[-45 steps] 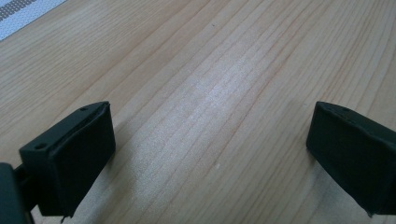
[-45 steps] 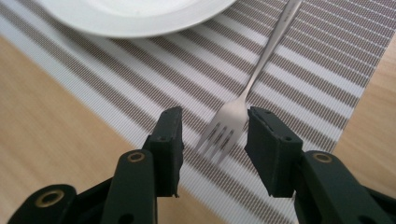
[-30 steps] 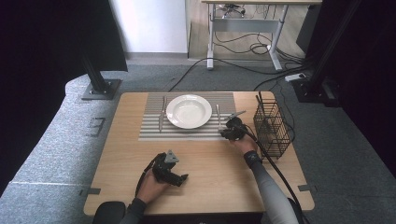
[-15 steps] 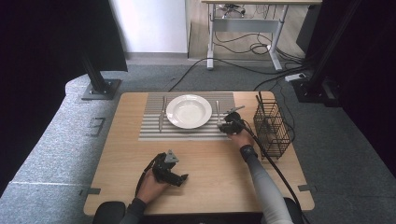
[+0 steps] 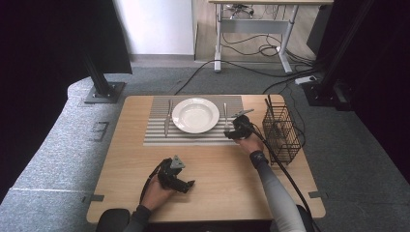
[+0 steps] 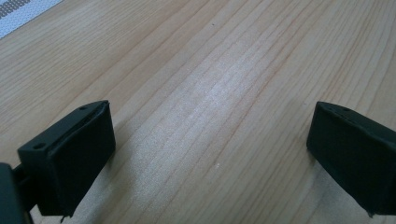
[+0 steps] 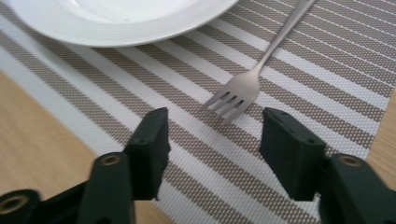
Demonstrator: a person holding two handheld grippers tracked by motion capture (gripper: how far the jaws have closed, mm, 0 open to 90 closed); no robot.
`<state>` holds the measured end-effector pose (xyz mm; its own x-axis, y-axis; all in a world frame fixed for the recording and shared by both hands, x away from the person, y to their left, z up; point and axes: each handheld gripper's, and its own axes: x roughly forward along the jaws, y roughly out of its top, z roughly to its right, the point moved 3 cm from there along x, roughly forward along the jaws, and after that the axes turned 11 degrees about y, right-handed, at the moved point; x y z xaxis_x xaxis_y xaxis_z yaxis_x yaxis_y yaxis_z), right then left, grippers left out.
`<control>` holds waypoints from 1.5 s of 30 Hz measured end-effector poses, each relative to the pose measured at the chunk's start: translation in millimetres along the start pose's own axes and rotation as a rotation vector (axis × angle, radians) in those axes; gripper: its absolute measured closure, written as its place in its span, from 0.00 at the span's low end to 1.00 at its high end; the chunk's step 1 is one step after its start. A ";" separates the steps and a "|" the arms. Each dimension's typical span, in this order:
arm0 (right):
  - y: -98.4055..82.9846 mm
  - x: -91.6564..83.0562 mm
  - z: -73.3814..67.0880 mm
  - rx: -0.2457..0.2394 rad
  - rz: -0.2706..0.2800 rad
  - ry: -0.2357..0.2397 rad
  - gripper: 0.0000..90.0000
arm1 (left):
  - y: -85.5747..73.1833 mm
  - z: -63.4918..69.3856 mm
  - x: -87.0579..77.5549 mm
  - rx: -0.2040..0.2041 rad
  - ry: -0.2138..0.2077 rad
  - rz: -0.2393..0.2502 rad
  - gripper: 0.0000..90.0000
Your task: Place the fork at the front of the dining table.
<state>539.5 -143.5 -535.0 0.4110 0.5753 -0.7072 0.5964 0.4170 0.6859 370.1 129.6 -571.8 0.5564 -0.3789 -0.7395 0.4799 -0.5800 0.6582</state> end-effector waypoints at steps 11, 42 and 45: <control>-4.6 -24.2 -19.4 -0.043 0.035 0.025 0.16 | -0.1 0.1 0.0 0.000 0.000 0.000 0.01; -95.9 -75.4 -53.9 -0.034 0.056 0.034 0.03 | -3.3 3.1 -3.5 -0.007 0.001 0.002 0.01; -109.2 -71.9 -53.3 -0.037 0.049 0.027 0.02 | -3.3 3.3 -3.4 -0.004 -0.001 0.001 0.00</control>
<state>408.1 -192.9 -549.9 0.4202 0.6142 -0.6680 0.5499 0.4133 0.7258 364.3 130.5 -571.9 0.5562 -0.3801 -0.7390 0.4820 -0.5768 0.6595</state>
